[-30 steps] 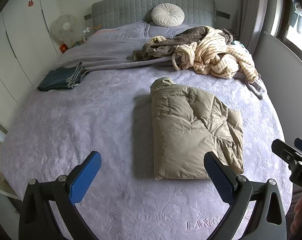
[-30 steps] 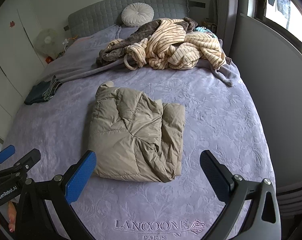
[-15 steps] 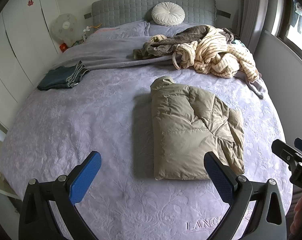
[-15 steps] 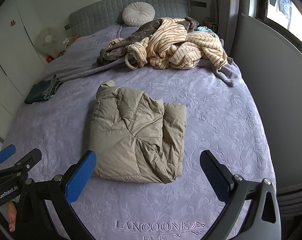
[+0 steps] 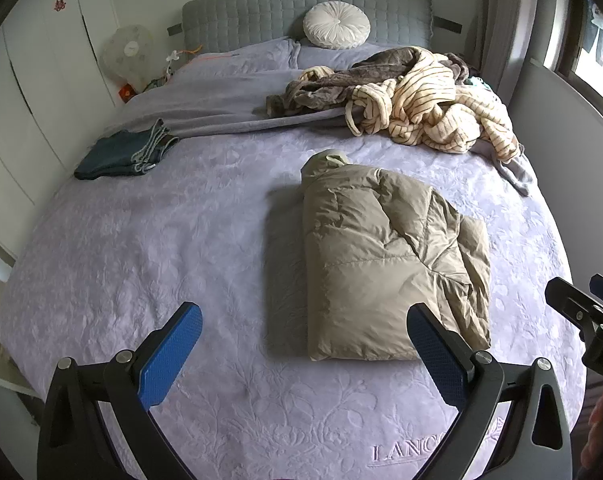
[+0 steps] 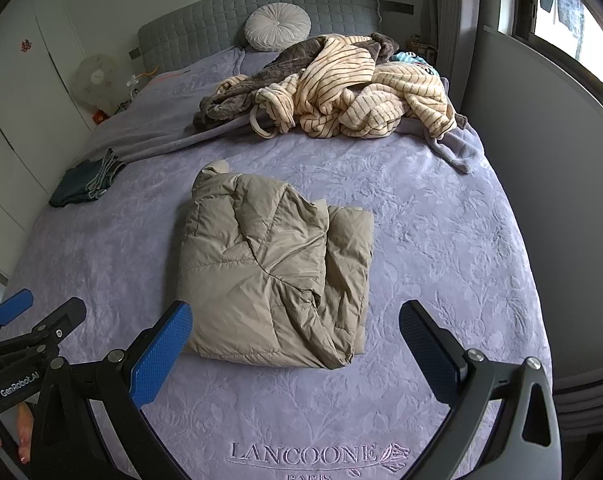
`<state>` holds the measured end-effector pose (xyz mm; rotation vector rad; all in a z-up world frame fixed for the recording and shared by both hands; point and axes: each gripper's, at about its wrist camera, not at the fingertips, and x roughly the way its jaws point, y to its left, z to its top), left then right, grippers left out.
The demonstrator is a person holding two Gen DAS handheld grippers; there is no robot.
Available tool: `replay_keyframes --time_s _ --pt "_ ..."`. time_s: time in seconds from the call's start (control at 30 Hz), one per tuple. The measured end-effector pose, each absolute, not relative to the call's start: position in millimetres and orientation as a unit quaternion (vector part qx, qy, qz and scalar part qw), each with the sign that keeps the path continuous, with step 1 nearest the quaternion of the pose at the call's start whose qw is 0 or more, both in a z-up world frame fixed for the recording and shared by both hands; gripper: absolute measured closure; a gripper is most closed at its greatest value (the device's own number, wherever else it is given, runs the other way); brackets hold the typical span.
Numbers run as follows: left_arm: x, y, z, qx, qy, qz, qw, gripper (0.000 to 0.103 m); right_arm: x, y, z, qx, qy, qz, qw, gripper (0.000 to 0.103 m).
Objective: Fold large clothes
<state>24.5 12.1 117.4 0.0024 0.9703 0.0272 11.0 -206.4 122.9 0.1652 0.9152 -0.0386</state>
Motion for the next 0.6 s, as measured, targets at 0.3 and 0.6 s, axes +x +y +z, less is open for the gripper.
replay_keyframes --time_s 0.3,0.6 --pt "26.5 11.7 116.8 0.002 0.467 0.011 0.884 0.001 11.7 -204.9 122.4 0.079 0.443 -0.018 0.893 0.000" --pt "26.3 15.7 114.4 0.005 0.464 0.010 0.886 0.001 10.9 -203.2 122.8 0.079 0.444 -0.018 0.892 0.000"
